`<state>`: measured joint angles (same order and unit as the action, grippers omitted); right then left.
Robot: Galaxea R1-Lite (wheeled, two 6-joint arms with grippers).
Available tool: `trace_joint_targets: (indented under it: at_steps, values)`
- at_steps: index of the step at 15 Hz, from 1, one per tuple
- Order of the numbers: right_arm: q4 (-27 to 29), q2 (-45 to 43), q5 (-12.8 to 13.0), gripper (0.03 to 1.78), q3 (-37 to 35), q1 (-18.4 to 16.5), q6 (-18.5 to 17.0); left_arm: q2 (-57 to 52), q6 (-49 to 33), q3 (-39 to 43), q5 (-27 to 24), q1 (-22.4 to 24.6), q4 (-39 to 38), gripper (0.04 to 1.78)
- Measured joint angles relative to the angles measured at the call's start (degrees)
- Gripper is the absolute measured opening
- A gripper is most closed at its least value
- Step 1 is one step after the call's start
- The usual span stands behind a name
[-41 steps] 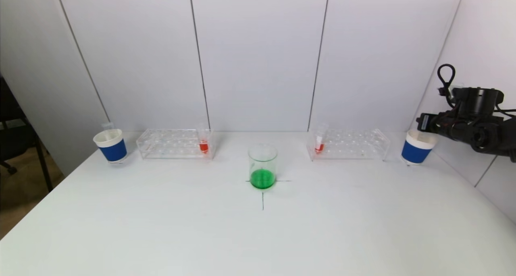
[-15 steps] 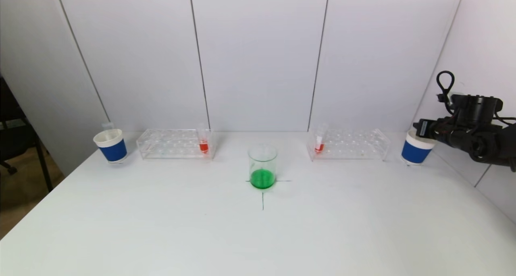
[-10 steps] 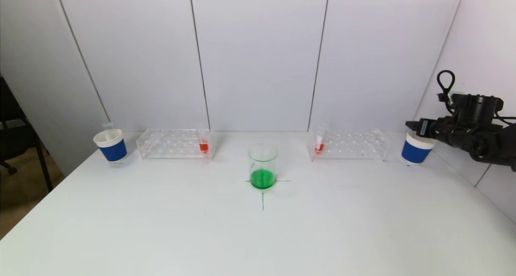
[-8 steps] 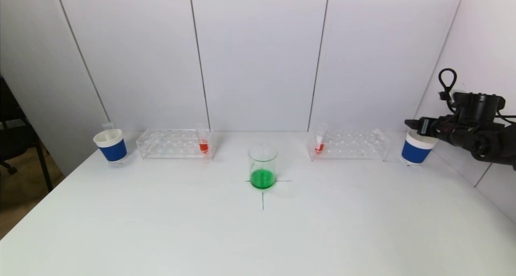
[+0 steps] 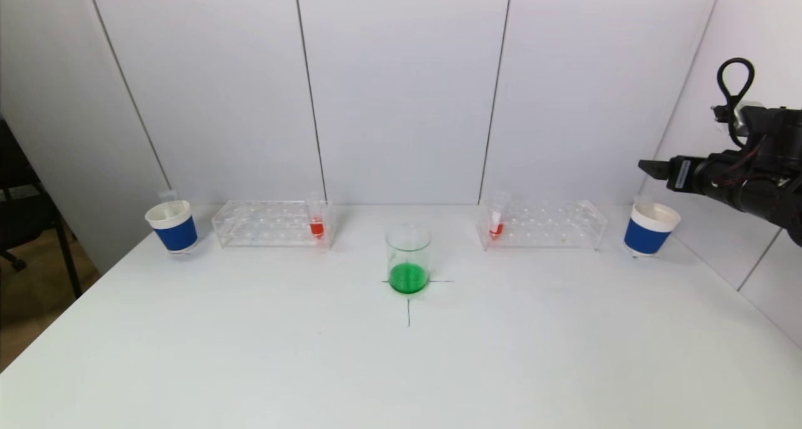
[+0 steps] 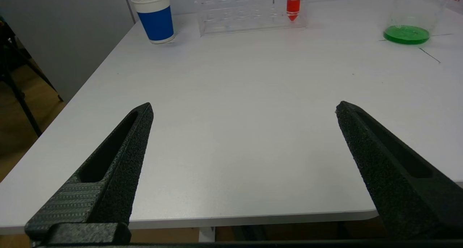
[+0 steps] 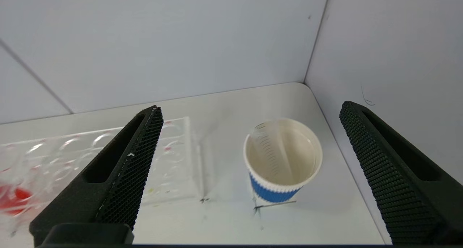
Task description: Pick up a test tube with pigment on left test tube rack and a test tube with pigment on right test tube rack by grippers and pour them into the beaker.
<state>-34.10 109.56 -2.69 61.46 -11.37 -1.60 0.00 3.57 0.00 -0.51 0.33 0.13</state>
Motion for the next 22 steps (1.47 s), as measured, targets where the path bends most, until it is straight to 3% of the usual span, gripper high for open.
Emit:
trace_joint_targets:
  at_steps: [8, 13, 16, 22]
  values:
    - [0.9, -37.3, 0.1, 1.78, -30.2, 9.8, 0.3, 0.0, 0.0, 0.0, 0.0, 0.0, 0.0, 1.76]
    - [2.6, -57.4, 0.4, 1.78, -44.7, 11.8, 0.5, 0.0, 0.0, 0.0, 0.0, 0.0, 0.0, 1.76]
    - [9.9, -69.8, -0.1, 1.78, -48.8, 11.9, 0.5, 0.0, 0.0, 0.0, 0.0, 0.0, 0.0, 1.76]
    - [34.1, -95.9, -0.2, 1.77, -51.4, 11.9, 0.7, 0.0, 0.0, 0.0, 0.0, 0.0, 0.0, 1.76]
